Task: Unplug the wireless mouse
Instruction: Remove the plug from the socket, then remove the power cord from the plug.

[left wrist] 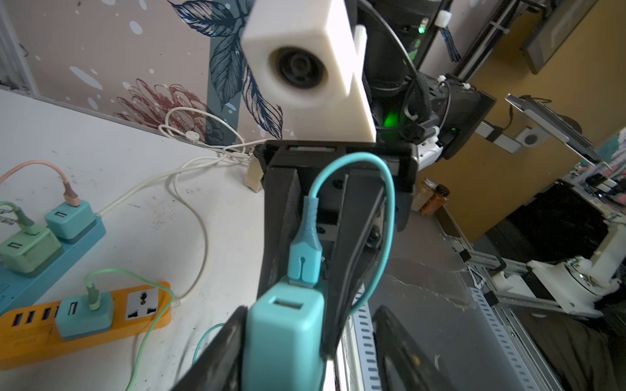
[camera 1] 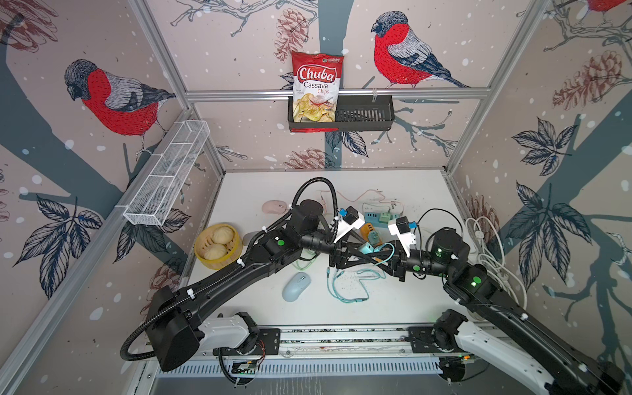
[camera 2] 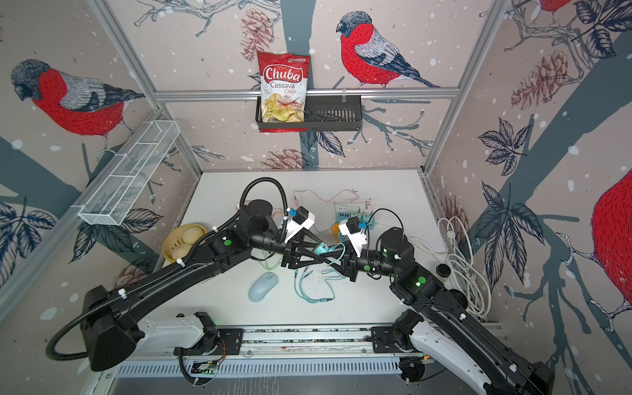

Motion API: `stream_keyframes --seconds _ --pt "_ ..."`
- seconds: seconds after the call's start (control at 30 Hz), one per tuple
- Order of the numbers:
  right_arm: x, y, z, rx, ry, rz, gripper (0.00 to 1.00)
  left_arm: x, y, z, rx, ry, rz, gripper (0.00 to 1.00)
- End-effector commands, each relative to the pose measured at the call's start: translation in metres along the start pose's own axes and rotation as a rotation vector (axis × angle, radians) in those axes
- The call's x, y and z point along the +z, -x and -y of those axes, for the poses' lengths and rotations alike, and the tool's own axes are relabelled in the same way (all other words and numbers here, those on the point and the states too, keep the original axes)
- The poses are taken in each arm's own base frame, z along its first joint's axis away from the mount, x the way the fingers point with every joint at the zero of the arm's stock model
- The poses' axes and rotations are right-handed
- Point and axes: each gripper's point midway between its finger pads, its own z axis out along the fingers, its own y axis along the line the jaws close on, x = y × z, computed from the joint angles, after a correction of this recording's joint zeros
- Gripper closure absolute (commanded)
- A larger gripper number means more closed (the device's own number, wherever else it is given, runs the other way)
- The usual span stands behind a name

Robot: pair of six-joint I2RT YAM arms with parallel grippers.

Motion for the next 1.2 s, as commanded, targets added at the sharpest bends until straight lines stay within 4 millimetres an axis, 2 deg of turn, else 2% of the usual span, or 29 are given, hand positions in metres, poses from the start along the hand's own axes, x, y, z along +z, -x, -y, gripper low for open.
stream_keyframes --seconds 0.0,0.2,0.27,0.33,0.37,0.4,0.43,0.57,0.67,0.7,0.73,0.8,1.07,1.1,1.17 --pt "-0.005 0.017 -0.011 -0.021 0.03 0.056 1.0 -0.002 -0.002 0.016 0.074 -0.077 0.005 0.39" --pt "0.0 0.015 -0.011 0.007 0.048 0.027 1.0 0.002 -0.004 0.005 0.056 -0.04 -0.009 0.41" --pt "0.002 0.012 -0.009 0.013 0.045 0.015 1.0 0.002 -0.002 0.002 0.054 -0.027 -0.004 0.46" --pt "0.002 0.01 -0.007 0.017 0.041 0.012 1.0 0.001 -0.001 0.002 0.057 -0.021 0.0 0.59" --pt "0.002 0.01 -0.006 0.018 0.037 0.012 1.0 0.001 -0.001 0.002 0.06 -0.018 0.002 0.73" --pt "0.002 0.01 -0.007 0.018 0.039 0.012 1.0 0.001 0.0 0.001 0.063 -0.008 0.003 0.96" --pt "0.002 0.009 -0.006 0.018 0.036 0.012 1.0 0.0 -0.001 -0.002 0.062 0.008 0.001 1.0" --pt "0.001 0.011 -0.004 0.015 0.018 0.019 0.98 -0.001 -0.003 -0.001 0.07 0.011 -0.01 1.0" --pt "-0.001 0.015 -0.001 0.01 -0.008 0.03 0.8 -0.003 -0.004 -0.002 0.074 0.03 -0.009 1.0" --pt "-0.002 0.016 0.0 0.008 -0.019 0.038 0.66 -0.003 -0.005 -0.003 0.073 0.037 -0.01 1.0" --pt "-0.004 0.019 0.001 0.003 -0.03 0.051 0.57 -0.003 -0.006 -0.004 0.071 0.039 -0.013 1.0" --pt "-0.008 0.022 0.001 -0.002 -0.041 0.069 0.53 -0.002 -0.008 -0.005 0.063 0.038 -0.022 1.0" --pt "-0.017 0.031 -0.008 -0.018 -0.03 0.106 0.56 0.004 -0.014 -0.009 0.035 0.023 -0.042 1.0" --pt "-0.018 0.032 -0.007 -0.017 -0.04 0.113 0.6 0.004 -0.014 -0.009 0.033 0.02 -0.044 1.0" --pt "-0.02 0.035 -0.008 -0.022 -0.05 0.127 0.75 0.005 -0.016 -0.009 0.027 0.015 -0.049 1.0"
